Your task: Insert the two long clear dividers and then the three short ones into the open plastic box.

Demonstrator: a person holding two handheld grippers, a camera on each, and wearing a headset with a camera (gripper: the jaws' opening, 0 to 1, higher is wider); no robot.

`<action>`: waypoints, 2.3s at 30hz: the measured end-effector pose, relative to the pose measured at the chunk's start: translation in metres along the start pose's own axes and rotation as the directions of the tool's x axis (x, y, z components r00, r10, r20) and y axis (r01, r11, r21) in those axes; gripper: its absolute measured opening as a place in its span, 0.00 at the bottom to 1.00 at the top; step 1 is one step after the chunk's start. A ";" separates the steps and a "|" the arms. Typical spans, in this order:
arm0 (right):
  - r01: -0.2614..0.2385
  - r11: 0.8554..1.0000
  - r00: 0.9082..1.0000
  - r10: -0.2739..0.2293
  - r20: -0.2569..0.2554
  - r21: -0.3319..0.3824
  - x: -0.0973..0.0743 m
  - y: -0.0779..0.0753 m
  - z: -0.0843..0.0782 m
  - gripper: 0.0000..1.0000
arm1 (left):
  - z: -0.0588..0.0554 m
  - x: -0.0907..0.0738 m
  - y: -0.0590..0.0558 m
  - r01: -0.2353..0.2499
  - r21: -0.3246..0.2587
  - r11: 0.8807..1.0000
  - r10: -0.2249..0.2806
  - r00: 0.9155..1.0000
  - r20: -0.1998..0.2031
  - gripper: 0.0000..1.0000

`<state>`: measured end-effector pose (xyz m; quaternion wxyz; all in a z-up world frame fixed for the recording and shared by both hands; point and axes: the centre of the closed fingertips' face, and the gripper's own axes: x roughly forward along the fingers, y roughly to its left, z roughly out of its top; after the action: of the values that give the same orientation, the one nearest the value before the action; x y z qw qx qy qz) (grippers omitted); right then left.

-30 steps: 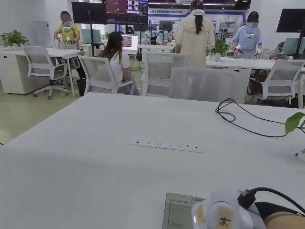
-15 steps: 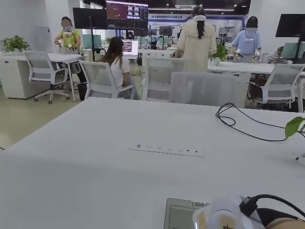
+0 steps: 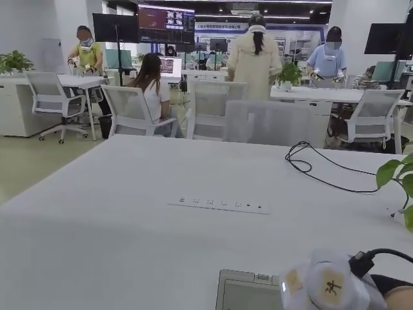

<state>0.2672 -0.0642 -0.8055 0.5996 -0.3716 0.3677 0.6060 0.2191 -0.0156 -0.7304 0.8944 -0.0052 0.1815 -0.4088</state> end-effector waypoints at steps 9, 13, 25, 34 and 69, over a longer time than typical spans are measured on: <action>0.020 0.998 0.999 -0.022 0.032 0.061 -0.030 0.003 -0.020 0.33 | 0.000 0.000 0.000 -0.005 0.004 1.000 0.005 1.000 -0.003 0.81; 0.028 0.996 0.999 -0.031 0.038 0.087 -0.039 0.005 -0.033 0.36 | 0.000 0.001 -0.001 -0.005 0.006 1.000 0.005 1.000 -0.007 0.81; 0.061 0.987 0.998 -0.063 0.011 0.151 -0.061 0.009 -0.089 0.42 | -0.002 0.001 -0.001 -0.012 0.005 1.000 0.012 1.000 -0.018 0.82; 0.076 0.983 0.997 -0.070 -0.038 0.168 -0.071 0.013 -0.127 0.44 | -0.002 0.002 0.000 -0.021 0.003 1.000 0.021 1.000 -0.022 0.82; 0.051 0.997 0.960 -0.034 -0.279 0.056 -0.068 0.019 -0.244 0.42 | -0.006 0.000 0.000 -0.039 -0.010 0.999 0.038 0.998 -0.046 0.77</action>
<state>0.2508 -0.3125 -0.8559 0.5662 -0.4418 0.4591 0.5229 0.2171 -0.0144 -0.7357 0.8977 0.0031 0.2043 -0.3904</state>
